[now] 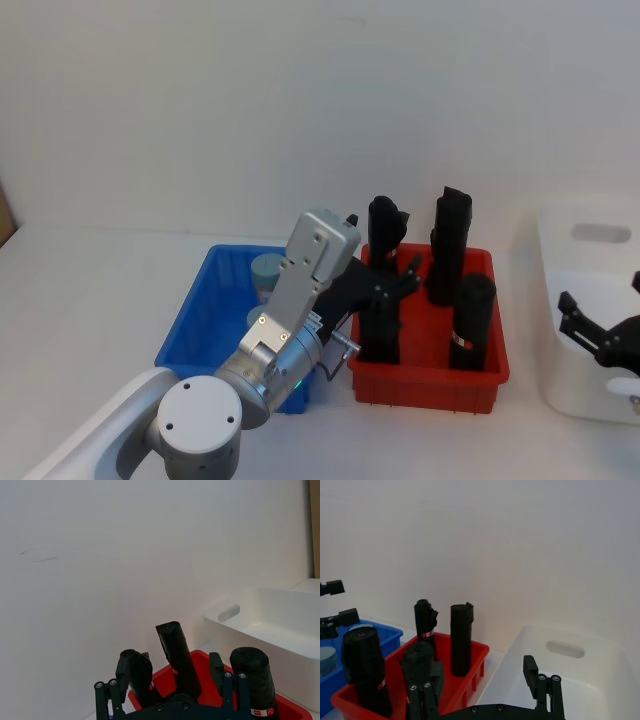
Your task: Pick the cotton swabs from the blue box and place them into the white box.
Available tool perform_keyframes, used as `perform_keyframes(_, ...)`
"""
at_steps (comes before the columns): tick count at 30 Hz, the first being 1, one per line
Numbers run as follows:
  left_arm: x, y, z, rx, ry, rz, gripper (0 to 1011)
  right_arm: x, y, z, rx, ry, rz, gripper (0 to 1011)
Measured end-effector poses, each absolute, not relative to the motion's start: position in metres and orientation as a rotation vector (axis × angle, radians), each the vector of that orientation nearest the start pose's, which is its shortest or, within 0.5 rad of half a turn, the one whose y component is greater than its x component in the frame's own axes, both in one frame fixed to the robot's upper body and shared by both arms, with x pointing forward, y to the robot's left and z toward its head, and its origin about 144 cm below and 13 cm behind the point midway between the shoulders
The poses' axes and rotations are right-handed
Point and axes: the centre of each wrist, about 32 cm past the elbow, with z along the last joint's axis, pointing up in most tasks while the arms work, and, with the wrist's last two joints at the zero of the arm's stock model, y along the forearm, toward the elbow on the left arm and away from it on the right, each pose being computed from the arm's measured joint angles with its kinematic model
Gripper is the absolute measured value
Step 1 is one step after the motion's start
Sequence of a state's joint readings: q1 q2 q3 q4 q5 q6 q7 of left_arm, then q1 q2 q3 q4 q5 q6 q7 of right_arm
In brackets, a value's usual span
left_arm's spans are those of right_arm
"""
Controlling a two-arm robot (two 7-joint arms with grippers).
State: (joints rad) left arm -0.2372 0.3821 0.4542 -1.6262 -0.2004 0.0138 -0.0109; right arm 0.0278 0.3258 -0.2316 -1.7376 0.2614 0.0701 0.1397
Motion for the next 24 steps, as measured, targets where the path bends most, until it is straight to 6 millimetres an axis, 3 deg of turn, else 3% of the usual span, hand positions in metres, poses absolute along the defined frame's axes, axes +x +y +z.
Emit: perform_keyframes(24, 0.492, 0.198, 1.204, 0.061, -0.268, 1.124, 1004, 0.497, -0.218, 1.207, -0.207, 0.009, -0.909, 1002)
